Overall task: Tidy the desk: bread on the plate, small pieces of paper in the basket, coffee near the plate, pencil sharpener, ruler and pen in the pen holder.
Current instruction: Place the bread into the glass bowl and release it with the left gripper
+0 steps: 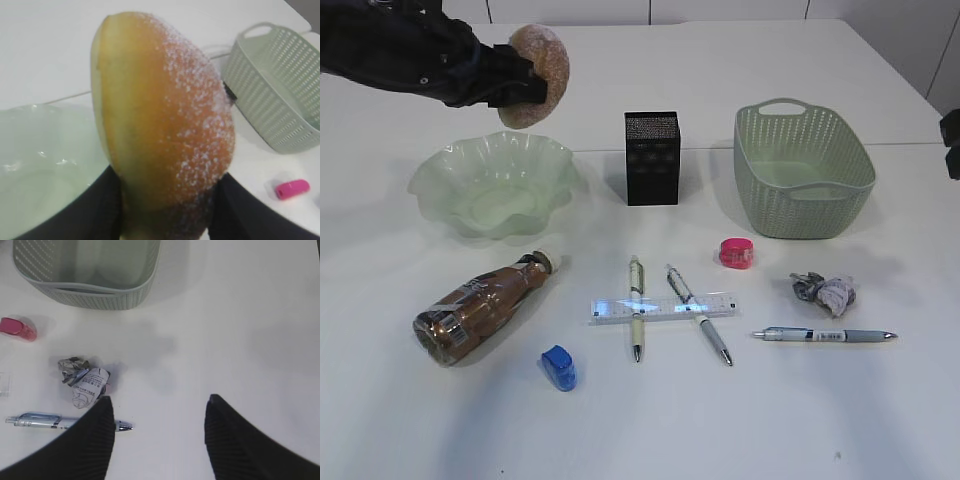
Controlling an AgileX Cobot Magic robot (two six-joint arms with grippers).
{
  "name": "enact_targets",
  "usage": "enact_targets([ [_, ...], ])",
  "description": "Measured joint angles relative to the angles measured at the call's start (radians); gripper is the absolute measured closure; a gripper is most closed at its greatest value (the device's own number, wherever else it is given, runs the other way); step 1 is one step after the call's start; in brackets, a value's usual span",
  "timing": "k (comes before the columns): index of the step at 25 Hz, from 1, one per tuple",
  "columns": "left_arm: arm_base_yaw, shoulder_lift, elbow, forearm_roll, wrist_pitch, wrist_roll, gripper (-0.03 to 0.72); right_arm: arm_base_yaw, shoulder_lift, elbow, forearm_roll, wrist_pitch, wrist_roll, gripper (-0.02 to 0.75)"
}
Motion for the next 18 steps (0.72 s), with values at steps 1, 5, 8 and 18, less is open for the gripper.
enact_targets([
  [1, 0.0, 0.0, 0.0, 0.0, -0.019, 0.0, 0.367, 0.0, 0.0, 0.0, 0.0, 0.0, 0.0, 0.279],
  [5, 0.0, 0.013, 0.0, 0.007, -0.056, 0.0, 0.367, 0.0, 0.0, 0.0, 0.0, 0.0, 0.0, 0.279],
  [8, 0.003, 0.062, 0.0, 0.007, -0.071, 0.0, 0.367, 0.0, 0.0, 0.0, 0.0, 0.0, 0.0, 0.279],
  [18, 0.073, 0.181, 0.0, -0.032, -0.091, 0.0, 0.367, 0.0, 0.0, 0.0, -0.005, 0.0, 0.0, 0.279],
])
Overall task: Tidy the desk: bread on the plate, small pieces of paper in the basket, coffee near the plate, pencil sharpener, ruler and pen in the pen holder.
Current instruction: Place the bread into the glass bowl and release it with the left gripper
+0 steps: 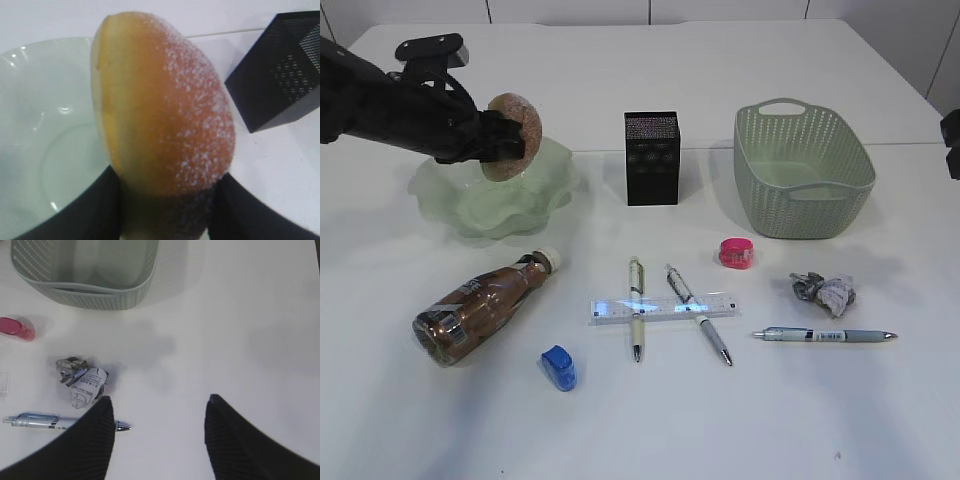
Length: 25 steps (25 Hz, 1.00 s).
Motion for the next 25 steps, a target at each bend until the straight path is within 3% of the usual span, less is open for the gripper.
enact_targets([
  [5, 0.028, 0.038, 0.0, -0.011, 0.0, 0.0, 0.367, 0.0, 0.0, 0.0, 0.0, 0.0, 0.0, 0.279],
  [20, 0.028, 0.15, -0.001, -0.015, -0.05, 0.0, 0.366, 0.0, 0.0, 0.0, 0.0, -0.008, -0.003, 0.279],
  [25, 0.028, 0.15, -0.001, -0.019, -0.083, 0.0, 0.256, 0.0, 0.0, 0.0, 0.0, -0.011, -0.006, 0.279],
])
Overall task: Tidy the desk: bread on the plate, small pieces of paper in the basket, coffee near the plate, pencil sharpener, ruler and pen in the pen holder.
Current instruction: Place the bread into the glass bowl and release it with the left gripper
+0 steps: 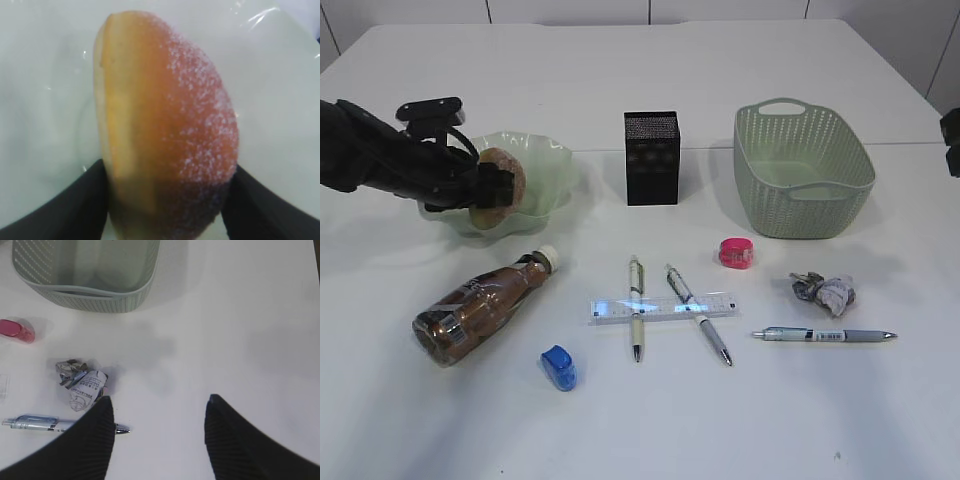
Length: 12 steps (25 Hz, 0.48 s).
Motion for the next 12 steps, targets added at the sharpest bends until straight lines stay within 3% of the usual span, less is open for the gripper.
enact_targets([
  [6, 0.0, 0.0, 0.0, -0.008, -0.014, 0.0, 0.144, 0.0, 0.0, 0.0, 0.0, 0.0, -0.001, 0.279],
  [12, 0.0, -0.028, 0.0, -0.01, -0.004, 0.0, 0.107, 0.0, 0.0, 0.0, 0.0, -0.002, -0.001, 0.279],
])
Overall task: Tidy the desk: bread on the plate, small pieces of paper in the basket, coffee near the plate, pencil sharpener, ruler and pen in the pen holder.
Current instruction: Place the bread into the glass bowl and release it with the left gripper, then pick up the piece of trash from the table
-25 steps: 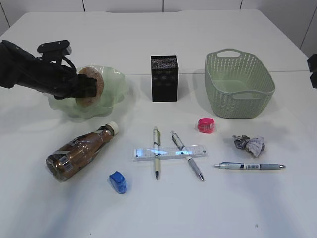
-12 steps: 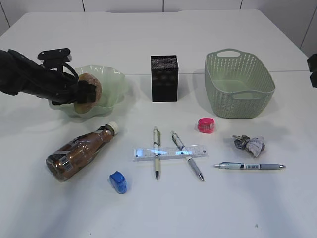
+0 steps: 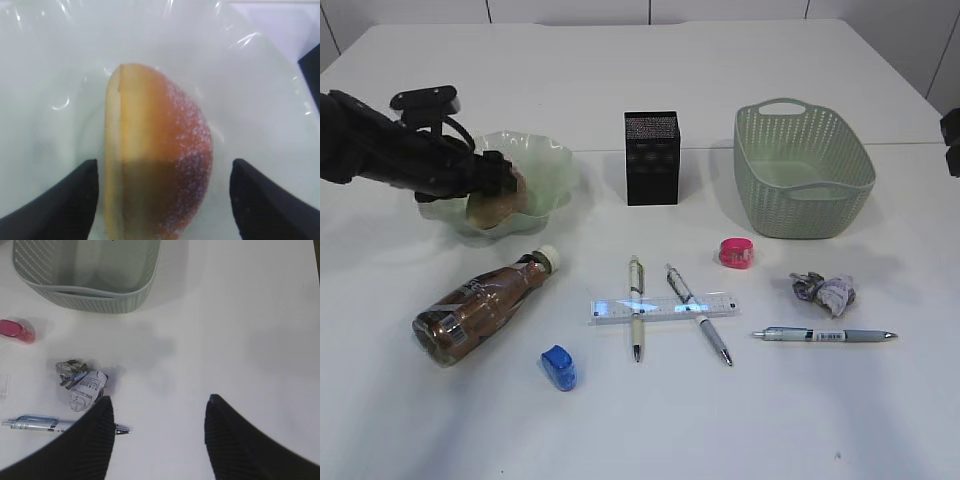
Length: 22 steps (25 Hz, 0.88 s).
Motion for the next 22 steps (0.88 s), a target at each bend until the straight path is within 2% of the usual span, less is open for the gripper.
enact_targets([
  [7, 0.0, -0.17, 0.0, 0.043, 0.08, 0.0, 0.106, 0.0, 0.0, 0.0, 0.0, 0.0, -0.002, 0.279],
  [14, 0.0, -0.361, 0.0, 0.202, 0.353, 0.0, 0.106, 0.0, 0.0, 0.0, 0.0, -0.002, -0.004, 0.279],
  [18, 0.0, -0.444, 0.0, 0.258, 0.517, 0.0, 0.106, 0.0, 0.0, 0.0, 0.0, 0.002, -0.013, 0.279],
  [22, 0.0, -0.484, 0.0, 0.353, 0.656, -0.048, 0.106, 0.0, 0.0, 0.0, 0.06, 0.03, -0.095, 0.279],
])
